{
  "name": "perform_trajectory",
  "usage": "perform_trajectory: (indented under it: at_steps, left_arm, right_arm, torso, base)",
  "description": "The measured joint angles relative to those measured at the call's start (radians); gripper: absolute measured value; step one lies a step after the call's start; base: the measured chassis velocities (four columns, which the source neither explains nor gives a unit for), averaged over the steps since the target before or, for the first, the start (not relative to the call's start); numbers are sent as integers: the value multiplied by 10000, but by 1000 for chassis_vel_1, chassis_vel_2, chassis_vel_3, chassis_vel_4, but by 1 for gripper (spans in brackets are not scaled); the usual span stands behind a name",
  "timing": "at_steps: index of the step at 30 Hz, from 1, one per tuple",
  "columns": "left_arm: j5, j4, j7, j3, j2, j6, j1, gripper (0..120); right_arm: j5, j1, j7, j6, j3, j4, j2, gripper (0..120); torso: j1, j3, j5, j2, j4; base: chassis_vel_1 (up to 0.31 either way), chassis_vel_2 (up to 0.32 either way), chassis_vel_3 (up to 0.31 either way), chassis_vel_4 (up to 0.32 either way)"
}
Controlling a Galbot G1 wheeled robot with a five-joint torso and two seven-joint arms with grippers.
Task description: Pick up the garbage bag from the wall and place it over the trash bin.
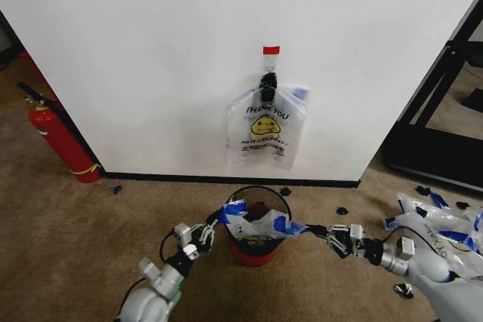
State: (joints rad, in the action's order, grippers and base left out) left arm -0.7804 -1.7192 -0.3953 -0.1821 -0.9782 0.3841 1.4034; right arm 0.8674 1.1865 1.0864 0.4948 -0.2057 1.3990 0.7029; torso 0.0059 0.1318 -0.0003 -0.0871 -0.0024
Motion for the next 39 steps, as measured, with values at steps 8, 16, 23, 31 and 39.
perform_trajectory:
  at_steps: [8,16,23,31,39]
  left_arm:
    - [1577,593,-41,-89,579,675,396,0]
    - [2889,1127,-316,256,329,1136,621,0]
    - [3174,1255,-276,352,116,1124,584,0]
    - [3566,1573,73,394,-162,923,366,0]
    - [3740,1761,169,351,-190,825,225,0]
  right_arm:
    - [195,401,575,-49,-103,-58,-174,0]
    - [-884,567,849,137,102,-404,220,0]
    - [-1884,389,862,336,107,-931,463,0]
    - [-2223,46,285,653,17,-1704,576,0]
    - [-1792,-44,-888,781,160,-1852,705,0]
  torso:
    - [0,0,3,0,1]
    - [0,0,2,0,2]
    - [0,1,4,0,2]
    - [0,1,3,0,1]
    - [0,1,3,0,2]
  base:
    - [0,0,0,0]
    - [0,0,0,0]
    - [0,0,0,0]
    - [0,0,0,0]
    - [0,0,0,0]
